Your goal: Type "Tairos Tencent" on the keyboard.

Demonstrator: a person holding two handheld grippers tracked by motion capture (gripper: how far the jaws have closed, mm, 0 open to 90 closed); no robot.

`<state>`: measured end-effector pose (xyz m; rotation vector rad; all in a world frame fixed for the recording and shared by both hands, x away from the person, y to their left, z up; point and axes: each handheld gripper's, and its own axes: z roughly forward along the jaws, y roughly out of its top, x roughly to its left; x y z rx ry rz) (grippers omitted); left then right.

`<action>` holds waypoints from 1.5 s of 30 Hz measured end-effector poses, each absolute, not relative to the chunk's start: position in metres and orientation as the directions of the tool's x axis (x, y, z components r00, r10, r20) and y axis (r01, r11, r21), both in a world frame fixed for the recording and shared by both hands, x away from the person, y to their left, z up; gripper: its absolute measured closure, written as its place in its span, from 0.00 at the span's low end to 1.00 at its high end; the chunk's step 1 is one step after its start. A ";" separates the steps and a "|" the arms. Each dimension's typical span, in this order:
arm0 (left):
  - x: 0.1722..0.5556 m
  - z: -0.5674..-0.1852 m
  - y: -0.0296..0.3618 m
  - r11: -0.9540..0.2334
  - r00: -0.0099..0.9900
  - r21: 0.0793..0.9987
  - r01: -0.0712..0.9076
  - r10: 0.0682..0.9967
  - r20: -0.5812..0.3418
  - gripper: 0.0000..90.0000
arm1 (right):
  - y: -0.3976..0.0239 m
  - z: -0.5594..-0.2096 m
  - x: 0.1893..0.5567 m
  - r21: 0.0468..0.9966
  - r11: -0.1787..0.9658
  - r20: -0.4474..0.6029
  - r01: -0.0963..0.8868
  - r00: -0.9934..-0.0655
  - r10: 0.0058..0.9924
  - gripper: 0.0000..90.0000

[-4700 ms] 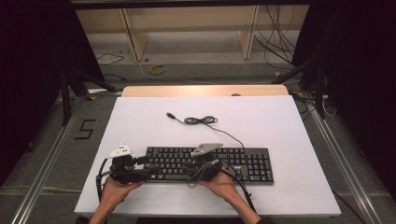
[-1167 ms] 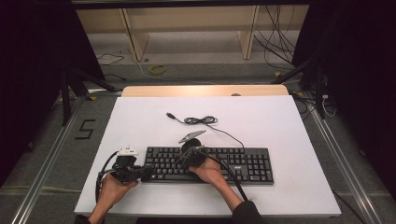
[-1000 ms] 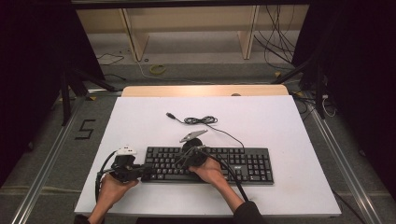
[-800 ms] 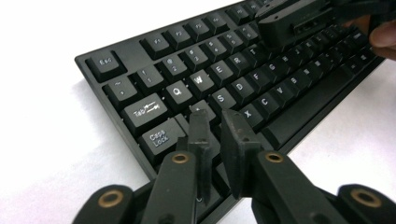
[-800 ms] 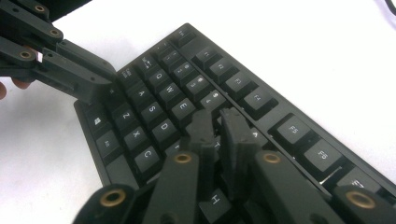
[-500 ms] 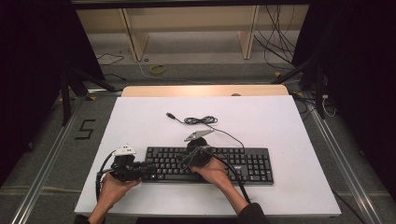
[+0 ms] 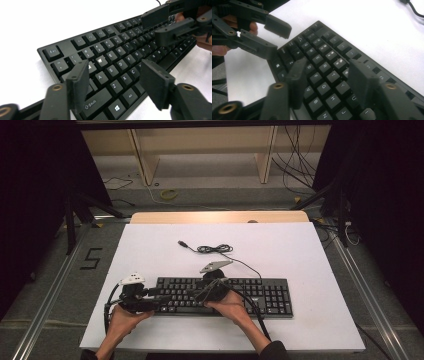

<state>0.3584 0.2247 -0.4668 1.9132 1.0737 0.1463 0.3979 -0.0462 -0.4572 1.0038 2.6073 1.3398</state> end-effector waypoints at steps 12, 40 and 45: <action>0.367 -0.464 0.217 -0.220 0.616 0.754 0.619 0.732 -0.291 0.39 | -0.061 -0.452 0.385 0.765 0.392 0.245 0.511 -0.794 0.556 0.43; 0.393 -0.464 0.185 -0.375 0.672 0.689 0.620 0.707 -0.221 0.82 | -0.083 -0.449 0.364 0.793 0.360 0.246 0.491 -0.800 0.547 0.36; 0.396 -0.464 0.178 -0.413 0.691 0.681 0.604 0.698 -0.190 0.94 | -0.086 -0.450 0.363 0.791 0.360 0.247 0.494 -0.797 0.551 0.36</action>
